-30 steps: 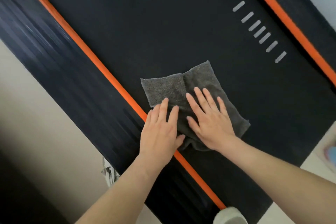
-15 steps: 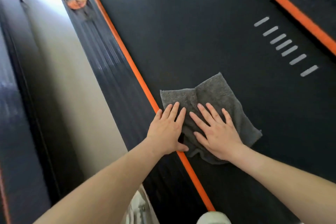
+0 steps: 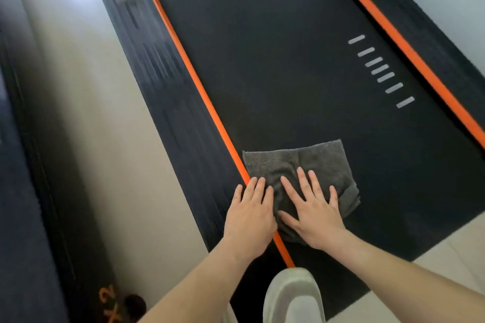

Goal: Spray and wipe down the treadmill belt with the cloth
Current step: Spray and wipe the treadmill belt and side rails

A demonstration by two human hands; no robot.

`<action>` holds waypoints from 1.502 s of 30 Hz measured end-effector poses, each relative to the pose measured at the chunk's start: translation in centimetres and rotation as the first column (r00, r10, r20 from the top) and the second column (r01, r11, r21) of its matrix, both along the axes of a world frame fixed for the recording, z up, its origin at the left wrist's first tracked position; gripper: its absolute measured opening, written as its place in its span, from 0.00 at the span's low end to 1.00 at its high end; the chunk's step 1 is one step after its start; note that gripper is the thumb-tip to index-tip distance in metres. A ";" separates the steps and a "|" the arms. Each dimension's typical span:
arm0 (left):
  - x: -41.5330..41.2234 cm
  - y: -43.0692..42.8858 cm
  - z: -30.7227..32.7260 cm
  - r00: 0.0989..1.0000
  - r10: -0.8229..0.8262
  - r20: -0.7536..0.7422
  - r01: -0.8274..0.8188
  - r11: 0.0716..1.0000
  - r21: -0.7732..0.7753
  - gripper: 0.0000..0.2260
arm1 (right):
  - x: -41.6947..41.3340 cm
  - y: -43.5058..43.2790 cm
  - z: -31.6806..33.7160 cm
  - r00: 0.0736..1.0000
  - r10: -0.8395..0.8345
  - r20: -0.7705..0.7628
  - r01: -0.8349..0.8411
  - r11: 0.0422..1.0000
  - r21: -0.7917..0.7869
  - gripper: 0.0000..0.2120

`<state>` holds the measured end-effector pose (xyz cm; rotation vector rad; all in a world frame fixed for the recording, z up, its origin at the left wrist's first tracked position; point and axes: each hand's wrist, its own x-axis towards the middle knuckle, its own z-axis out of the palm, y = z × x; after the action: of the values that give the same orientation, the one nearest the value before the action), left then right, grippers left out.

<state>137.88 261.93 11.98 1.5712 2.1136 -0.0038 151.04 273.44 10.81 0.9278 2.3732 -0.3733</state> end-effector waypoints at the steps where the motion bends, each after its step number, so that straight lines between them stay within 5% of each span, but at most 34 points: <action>1: 0.1 0.0 0.0 0.999 0.048 0.016 -0.049 0.997 0.051 0.29 | -1.3 0.2 -0.2 1.000 -0.011 -0.028 0.011 1.000 0.009 0.34; 8: -3.3 1.7 -0.1 0.987 0.160 0.022 -0.162 0.981 0.110 0.28 | -10.8 1.9 -2.7 0.981 0.126 -0.149 -0.113 0.989 0.093 0.38; 11: -5.6 2.6 -0.9 0.991 0.123 -0.051 -0.114 0.984 0.140 0.27 | -6.9 1.9 -2.7 0.965 0.137 -0.225 -0.112 0.986 0.120 0.29; 19: -4.0 2.6 -3.0 0.976 -0.040 -0.215 0.067 0.990 0.123 0.30 | 3.0 -0.1 -2.5 0.976 0.193 -0.104 -0.175 0.971 0.165 0.39; 28: -9.0 7.2 -2.9 0.960 0.143 -0.239 -0.086 0.969 0.233 0.25 | -11.7 4.4 -3.7 0.958 0.092 -0.271 -0.060 0.990 0.125 0.37; 32: -8.0 7.1 -3.6 0.971 -0.013 -0.239 0.052 0.986 0.158 0.25 | -8.3 3.4 -3.4 0.951 0.065 -0.301 -0.040 0.995 0.088 0.36; 38: -0.9 3.5 -4.2 0.968 -0.216 -0.128 0.232 0.965 0.126 0.29 | 2.5 -1.0 -2.6 0.988 0.016 -0.153 -0.009 0.999 0.043 0.42; 41: 0.5 3.1 -4.0 0.976 -0.194 -0.095 0.203 0.974 0.102 0.30 | 3.9 -1.9 -2.3 0.996 -0.014 -0.085 0.016 1.000 0.023 0.44; 45: -3.9 5.6 -4.0 0.967 -0.083 -0.241 0.114 0.987 0.117 0.34 | -1.6 1.0 -2.9 0.973 -0.030 -0.228 0.035 0.999 0.020 0.37</action>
<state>133.98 267.49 7.98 1.8304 2.2507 -0.0928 149.44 274.45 7.89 0.9820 2.5768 -0.4880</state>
